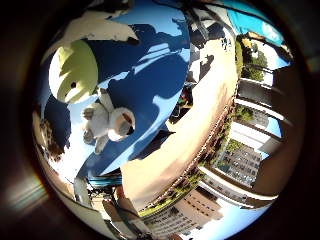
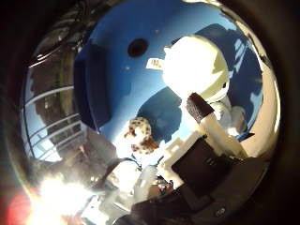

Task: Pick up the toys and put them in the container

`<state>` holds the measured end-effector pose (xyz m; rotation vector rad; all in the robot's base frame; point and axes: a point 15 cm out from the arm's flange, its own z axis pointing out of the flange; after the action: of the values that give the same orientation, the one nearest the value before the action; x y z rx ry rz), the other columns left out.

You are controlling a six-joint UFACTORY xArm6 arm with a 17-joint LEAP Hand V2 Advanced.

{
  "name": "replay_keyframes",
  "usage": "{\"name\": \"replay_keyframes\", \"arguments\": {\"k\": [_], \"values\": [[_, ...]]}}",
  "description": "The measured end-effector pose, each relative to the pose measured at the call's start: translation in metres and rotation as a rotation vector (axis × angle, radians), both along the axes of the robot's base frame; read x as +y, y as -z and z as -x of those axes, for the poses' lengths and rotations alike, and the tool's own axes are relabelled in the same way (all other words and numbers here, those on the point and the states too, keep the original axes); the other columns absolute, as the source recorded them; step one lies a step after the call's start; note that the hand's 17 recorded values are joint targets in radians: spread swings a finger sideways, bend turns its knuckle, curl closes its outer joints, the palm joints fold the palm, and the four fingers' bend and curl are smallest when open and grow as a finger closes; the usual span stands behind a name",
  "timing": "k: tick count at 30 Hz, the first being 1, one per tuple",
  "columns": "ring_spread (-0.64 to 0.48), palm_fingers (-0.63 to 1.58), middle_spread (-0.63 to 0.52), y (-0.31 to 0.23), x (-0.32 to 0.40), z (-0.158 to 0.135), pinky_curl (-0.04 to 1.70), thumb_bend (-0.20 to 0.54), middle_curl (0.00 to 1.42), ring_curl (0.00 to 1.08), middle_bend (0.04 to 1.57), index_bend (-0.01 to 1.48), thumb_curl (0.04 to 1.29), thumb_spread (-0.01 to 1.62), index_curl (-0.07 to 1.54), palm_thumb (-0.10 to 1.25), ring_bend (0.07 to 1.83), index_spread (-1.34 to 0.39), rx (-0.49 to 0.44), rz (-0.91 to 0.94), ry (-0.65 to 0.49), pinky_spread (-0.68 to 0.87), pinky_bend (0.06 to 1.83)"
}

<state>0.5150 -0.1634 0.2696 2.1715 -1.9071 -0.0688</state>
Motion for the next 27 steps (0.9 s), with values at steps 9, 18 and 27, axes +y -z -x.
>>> {"name": "replay_keyframes", "arguments": {"k": [9,18,27], "values": [[0.26,0.22,0.05,-0.006,-0.005,0.002,0.07,-0.032,0.41,0.32,0.20,0.16,0.43,1.04,0.25,0.70,0.51,-0.08,-0.010,0.002,0.008,0.50,0.95],[0.27,0.22,0.05,0.016,-0.005,0.000,0.06,-0.032,0.41,0.32,0.20,0.16,0.43,1.04,0.25,0.70,0.50,-0.08,0.023,-0.005,0.009,0.50,0.96],[0.25,0.40,-0.01,0.078,-0.015,0.000,0.03,-0.031,0.42,0.34,0.24,0.16,0.43,1.03,0.26,0.70,0.58,-0.08,0.124,0.042,0.015,0.50,0.95]]}}
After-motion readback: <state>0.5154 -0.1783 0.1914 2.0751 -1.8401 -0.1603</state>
